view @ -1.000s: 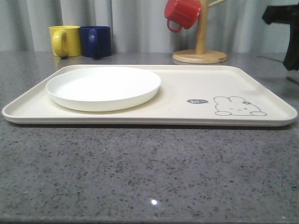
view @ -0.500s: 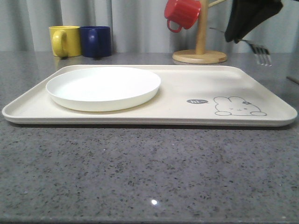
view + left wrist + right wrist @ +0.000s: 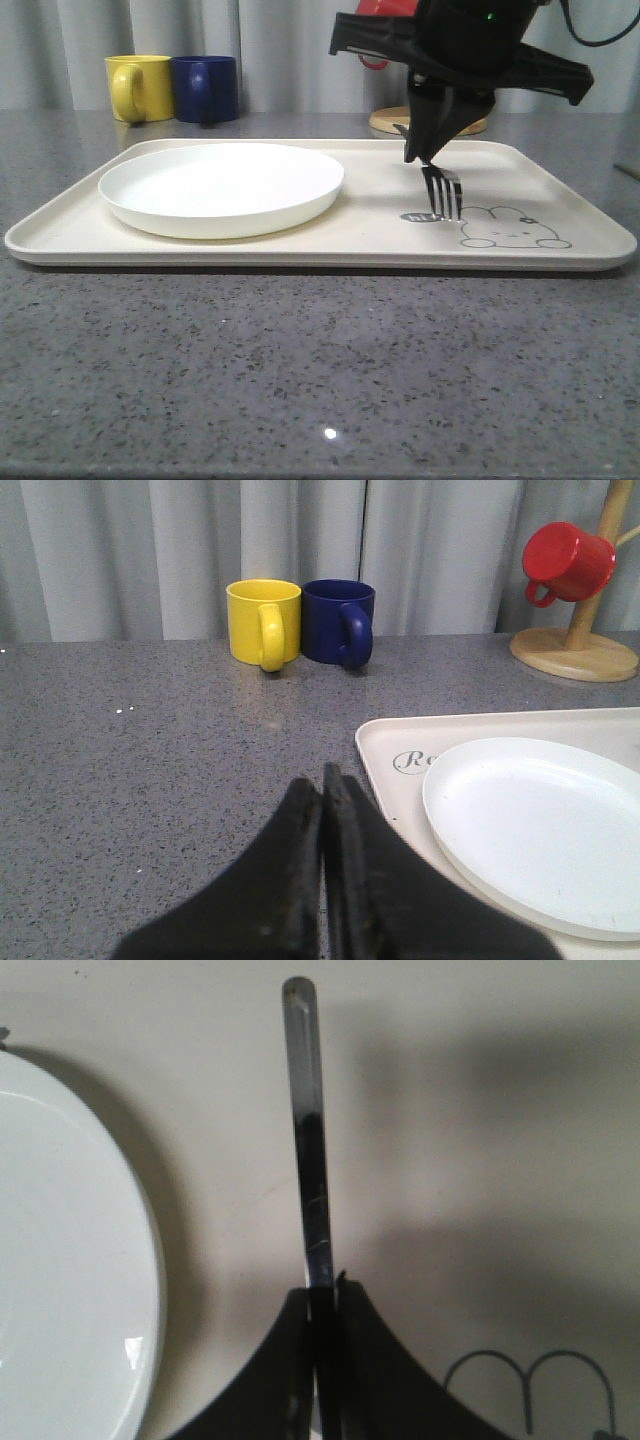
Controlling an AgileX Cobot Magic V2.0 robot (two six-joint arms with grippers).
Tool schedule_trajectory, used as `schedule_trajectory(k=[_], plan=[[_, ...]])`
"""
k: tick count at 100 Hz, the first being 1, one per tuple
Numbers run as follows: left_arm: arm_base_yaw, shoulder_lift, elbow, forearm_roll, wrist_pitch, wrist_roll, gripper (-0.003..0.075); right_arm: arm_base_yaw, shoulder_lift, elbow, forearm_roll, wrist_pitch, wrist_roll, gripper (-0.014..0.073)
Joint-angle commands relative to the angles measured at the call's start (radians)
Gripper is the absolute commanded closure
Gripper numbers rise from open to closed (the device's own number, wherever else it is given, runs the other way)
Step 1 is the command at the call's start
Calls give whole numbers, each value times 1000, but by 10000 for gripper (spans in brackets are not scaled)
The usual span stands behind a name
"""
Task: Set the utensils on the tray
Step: 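Carry the fork with the right gripper onto the tray beside the plate, then open the right gripper to release the fork and lift away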
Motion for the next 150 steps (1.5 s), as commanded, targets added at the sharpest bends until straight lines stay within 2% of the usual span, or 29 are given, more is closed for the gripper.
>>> schedule_trajectory(k=[1,23,72,81,98,110,117,150], plan=[[0,1,-29,-3,-77,-8,738,5,-30,-36,-26,-72,16,622],[0,1,-29,-3,-77,-8,738,7,-21,-36,-26,-113,41,622],[0,1,-29,-3,-77,-8,738,7,41,-36,-2,-107,42,607],[0,1,-29,-3,-77,-8,738,7,41,-36,-1,-107,42,546],[0,1,-29,-3,-77,-8,738,7,41,-36,-1,-106,42,333],[0,1,-29,-3,-77,-8,738,7,41,-36,-1,-107,42,229],[0,1,-29,-3,-77,-8,738,7,41,-36,-1,-108,42,207],[0,1,-29,-3,-77,-8,738,7,-39,-59,-3,-78,9,209]])
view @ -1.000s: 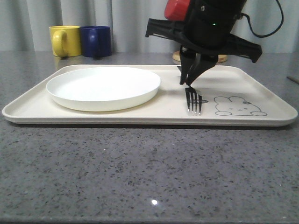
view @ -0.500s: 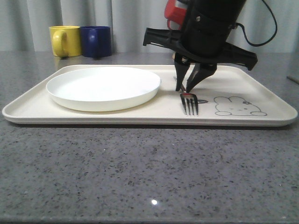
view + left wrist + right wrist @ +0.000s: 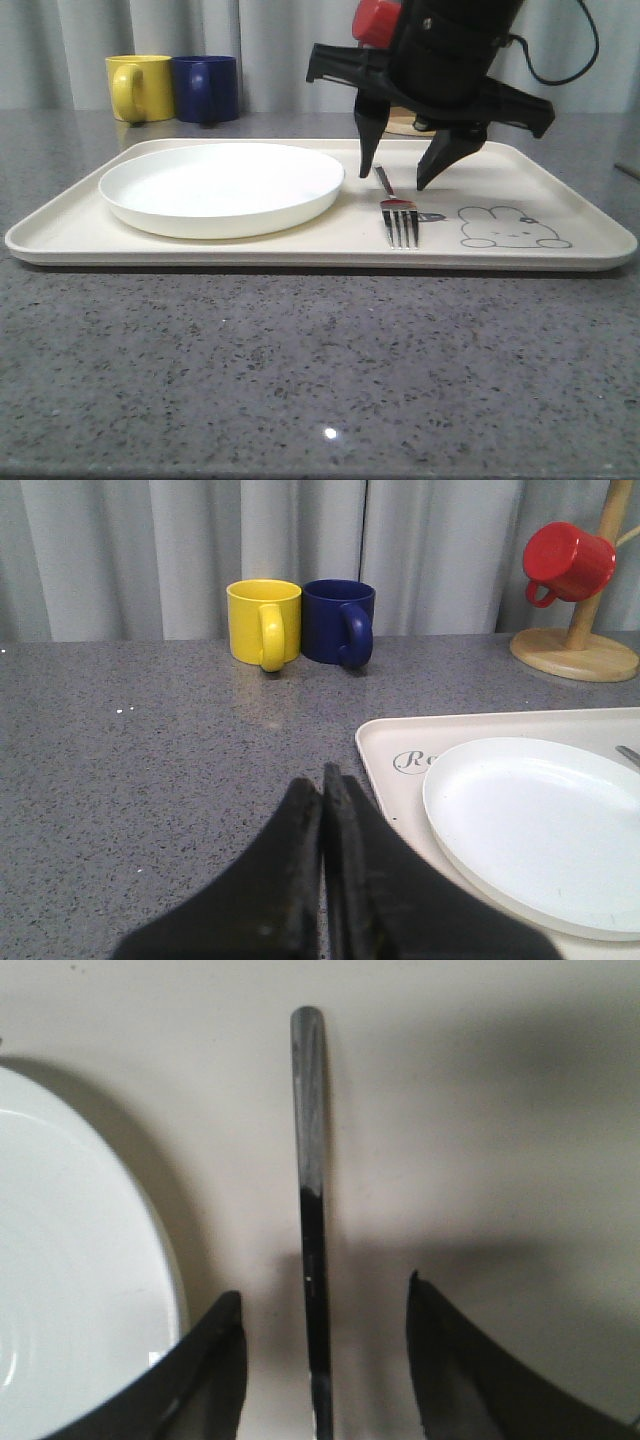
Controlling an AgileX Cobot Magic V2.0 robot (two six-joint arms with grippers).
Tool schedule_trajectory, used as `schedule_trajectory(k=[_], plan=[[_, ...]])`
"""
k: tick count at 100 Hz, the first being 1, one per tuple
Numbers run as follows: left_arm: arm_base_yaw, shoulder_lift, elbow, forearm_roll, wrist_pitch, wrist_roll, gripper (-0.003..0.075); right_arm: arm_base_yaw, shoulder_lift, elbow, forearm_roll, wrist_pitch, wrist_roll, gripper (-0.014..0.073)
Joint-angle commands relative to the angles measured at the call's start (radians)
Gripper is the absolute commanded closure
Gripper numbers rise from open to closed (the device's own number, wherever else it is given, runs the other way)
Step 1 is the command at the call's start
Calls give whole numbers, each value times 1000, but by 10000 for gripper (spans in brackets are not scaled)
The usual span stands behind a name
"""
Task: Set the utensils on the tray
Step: 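Open the right gripper to release the fork and lift away, then lower the right gripper onto the chopsticks and grasp them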
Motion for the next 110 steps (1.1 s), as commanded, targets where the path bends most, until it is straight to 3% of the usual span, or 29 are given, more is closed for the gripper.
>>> schedule_trajectory(k=[1,26,51,80,110], plan=[[0,1,-29,-3,-75,-8,738,-3,-96,-52,-11,-13,-40,209],[0,1,-29,-3,-75,-8,738,-70,-208,-84,-11,137,-249,209],[0,1,-29,-3,-75,-8,738,-252,-232,-73,-6,266,-429,209],[0,1,-29,-3,-75,-8,738,-492,-229,-13,114,266,-611,209],[0,1,-29,-3,-75,-8,738,-597,-171,30,151,228,-706,209]])
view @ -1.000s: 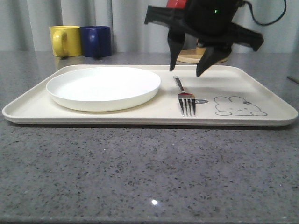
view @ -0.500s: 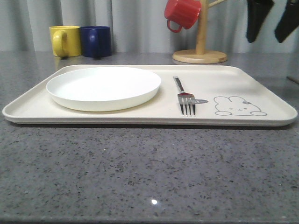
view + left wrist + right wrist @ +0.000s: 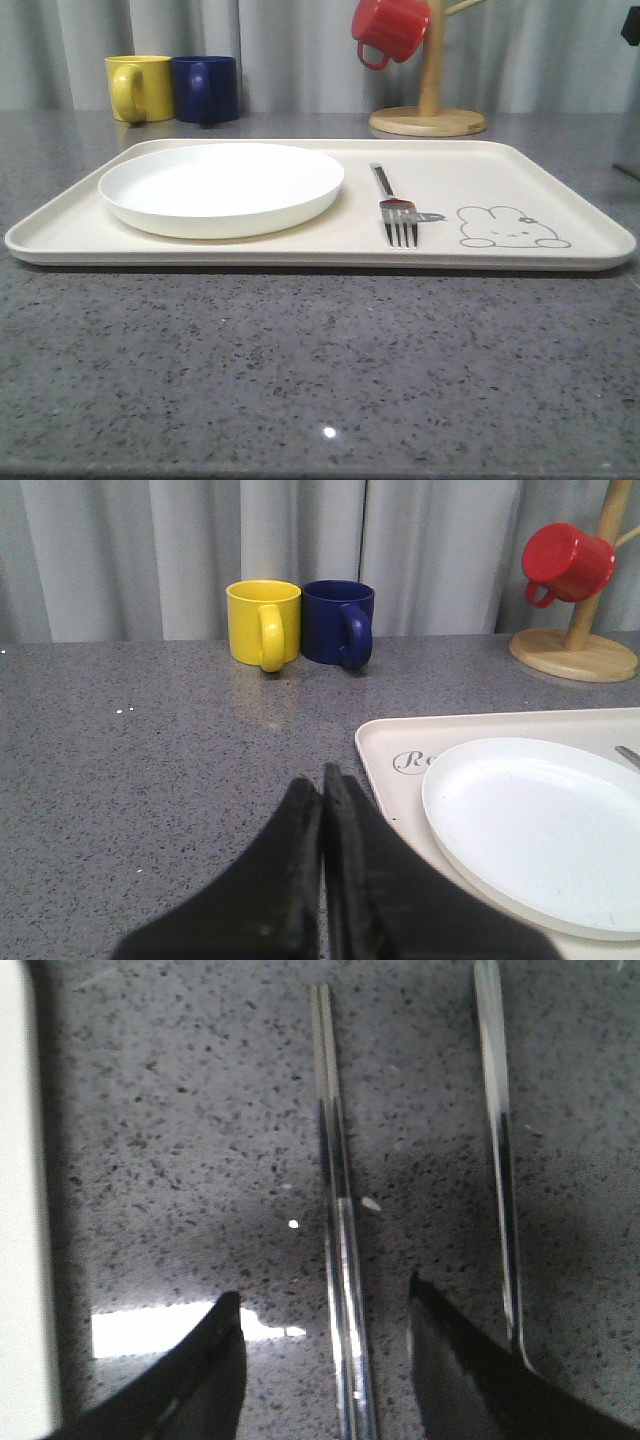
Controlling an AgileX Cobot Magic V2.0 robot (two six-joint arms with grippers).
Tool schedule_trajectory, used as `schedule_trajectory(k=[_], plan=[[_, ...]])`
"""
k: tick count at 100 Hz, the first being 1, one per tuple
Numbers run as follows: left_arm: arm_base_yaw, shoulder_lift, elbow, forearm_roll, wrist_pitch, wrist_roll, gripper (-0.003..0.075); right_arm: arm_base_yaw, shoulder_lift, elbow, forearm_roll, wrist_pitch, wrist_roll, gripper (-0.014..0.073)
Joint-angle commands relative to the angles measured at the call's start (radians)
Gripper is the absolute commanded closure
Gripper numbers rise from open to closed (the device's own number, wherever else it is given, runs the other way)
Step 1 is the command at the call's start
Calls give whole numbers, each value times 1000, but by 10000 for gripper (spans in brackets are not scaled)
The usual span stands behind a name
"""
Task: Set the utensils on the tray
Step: 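Lower the right gripper onto the chopsticks and grasp them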
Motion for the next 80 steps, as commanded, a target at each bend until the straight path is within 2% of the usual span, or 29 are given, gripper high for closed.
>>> schedule_trajectory(k=[1,52,59,80], plan=[[0,1,-29,-3,-75,-8,738,-19,-8,-19,4,-48,-38,209],[0,1,-29,-3,-75,-8,738,-22,107,-19,4,-77,-45,223],[0,1,-29,-3,-75,-8,738,-22,107,-19,4,-77,-45,274],[0,1,-29,-3,-75,-8,738,-22,107,-19,7,-67,-45,546]])
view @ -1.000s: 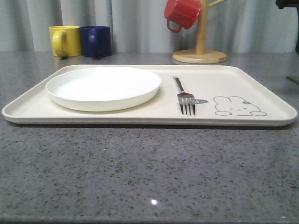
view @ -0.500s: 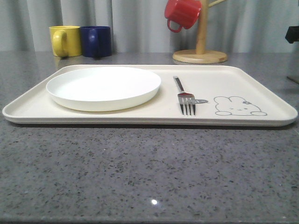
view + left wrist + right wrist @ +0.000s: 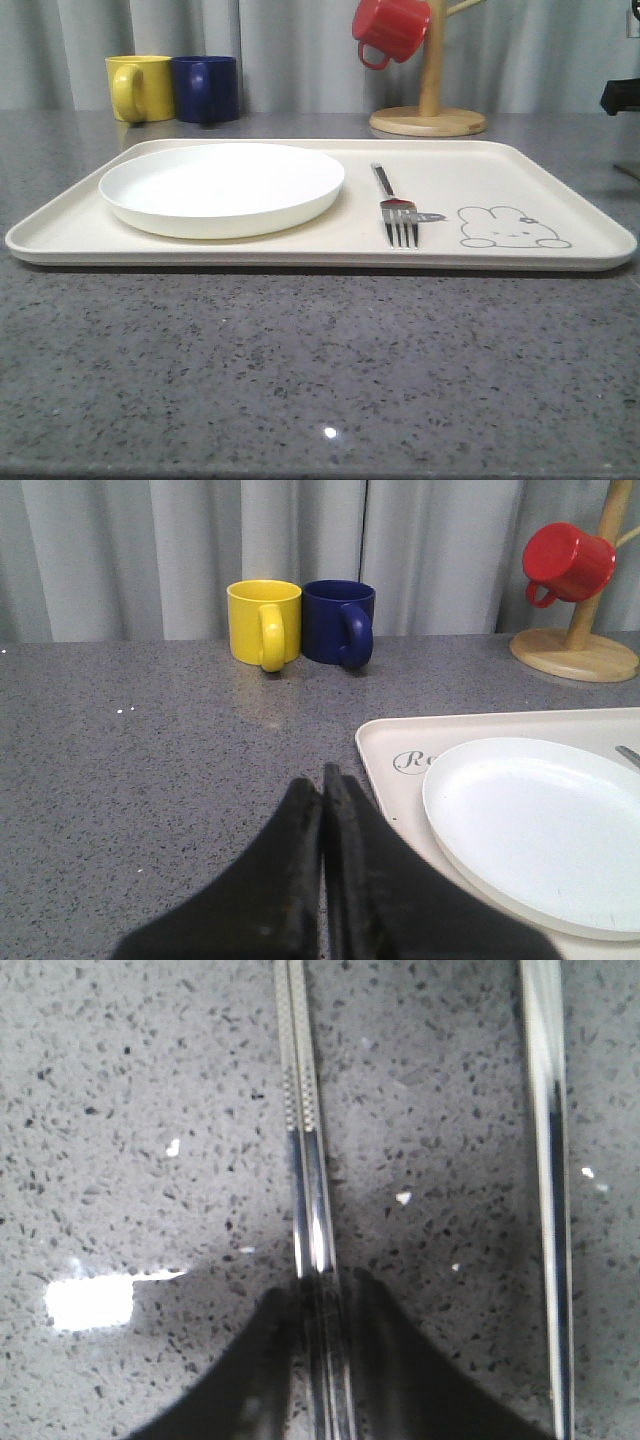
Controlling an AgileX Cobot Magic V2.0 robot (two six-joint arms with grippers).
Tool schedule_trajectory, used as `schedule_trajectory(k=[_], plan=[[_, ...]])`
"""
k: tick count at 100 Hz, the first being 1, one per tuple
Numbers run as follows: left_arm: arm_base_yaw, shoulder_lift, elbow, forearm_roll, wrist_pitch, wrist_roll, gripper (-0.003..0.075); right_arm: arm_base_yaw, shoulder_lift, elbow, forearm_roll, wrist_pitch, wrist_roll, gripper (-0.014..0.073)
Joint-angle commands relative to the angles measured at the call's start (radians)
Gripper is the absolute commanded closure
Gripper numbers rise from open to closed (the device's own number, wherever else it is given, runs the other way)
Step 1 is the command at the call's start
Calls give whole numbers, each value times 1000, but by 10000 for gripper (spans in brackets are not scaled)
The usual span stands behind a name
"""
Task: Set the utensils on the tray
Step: 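Lower the right gripper onto the chopsticks and grasp them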
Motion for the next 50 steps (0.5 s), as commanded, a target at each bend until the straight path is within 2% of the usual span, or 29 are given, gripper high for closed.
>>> schedule_trajectory(k=[1,9,34,50], plan=[[0,1,-29,-3,-75,-8,738,-7,-29,-20,0,-4,-11,559],[0,1,-29,-3,-75,-8,738,-7,-34,-24,13,1,-11,599],[0,1,-29,-3,-75,-8,738,5,-121,-76,71,77,-5,597],[0,1,-29,-3,-75,-8,738,79,-190,-106,81,100,79,597]])
